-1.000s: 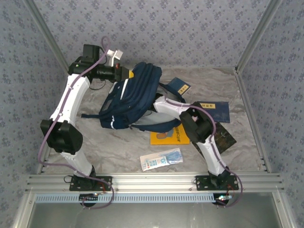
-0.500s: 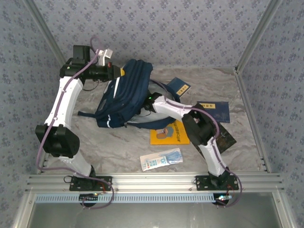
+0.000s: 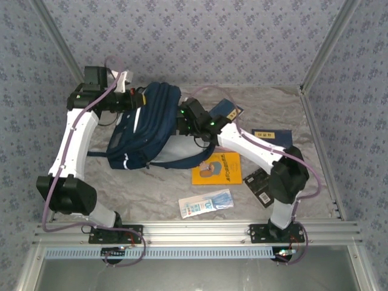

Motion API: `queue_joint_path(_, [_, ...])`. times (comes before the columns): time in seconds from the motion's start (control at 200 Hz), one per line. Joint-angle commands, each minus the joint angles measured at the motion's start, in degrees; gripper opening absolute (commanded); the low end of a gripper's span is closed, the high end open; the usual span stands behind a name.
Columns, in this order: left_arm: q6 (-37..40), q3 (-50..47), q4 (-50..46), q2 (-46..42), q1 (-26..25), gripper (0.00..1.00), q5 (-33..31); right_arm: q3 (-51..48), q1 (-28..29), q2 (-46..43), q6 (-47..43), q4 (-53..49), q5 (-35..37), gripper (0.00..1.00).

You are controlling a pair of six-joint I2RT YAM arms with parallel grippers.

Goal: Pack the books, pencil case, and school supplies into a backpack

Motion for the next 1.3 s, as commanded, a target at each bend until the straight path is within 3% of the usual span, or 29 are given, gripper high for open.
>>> queue_joint_path(0.0, [2.0,-0.2,2.7,-3.4,0.5,0.0,-4.5,-1.8,1.6,-6.5,-6.0,-5.1,12.5,1.0])
queue_joint_path(0.145, [0.0,-4.3,5.6,-3.5,0.4,0.0,-6.2,-14.1,-3.8,-18.3,-7.2,6.8,0.2,1.0])
queue_joint_path(0.22, [-0.7,-6.9,7.5,-3.7,0.4,0.0,-6.6,-16.9,-6.5,-22.0,-7.9,7.3,-6.0,1.0])
queue_joint_path(0.395, [-2.7,-13.3,12.1,-3.6,0.4,0.0,-6.8,-20.8,-7.6,-26.4,-10.3,0.6,-5.4,0.94])
queue_joint_path(0.57, [-4.9,-19.8,17.4,-3.9,0.2,0.0,-6.3,-25.9,-10.9,-26.9,-5.0,-10.1,-11.8,0.95])
queue_joint_path(0.655, [-6.3,-22.3,20.1,-3.8,-0.7,0.0,-5.0,-29.7,-9.1,-27.6,-1.9,-11.1,-6.8,1.0])
queue_joint_path(0.739, [-6.5,-23.8,21.3,-3.4,-2.3,0.0,-5.2,-33.1,-9.4,-28.2,-2.6,-12.6,-12.3,1.0])
queue_joint_path(1.074, [-7.1,-27.3,22.1,0.2,-7.7,0.06,-9.1,-44.2,-16.7,-29.4,-0.9,-9.7,-17.0,0.98])
queue_joint_path(1.294, [-8.4,-26.1,19.9,4.0,-9.3,0.24,-11.0,-46.1,-22.5,-27.3,-0.4,-7.7,-17.8,1.0])
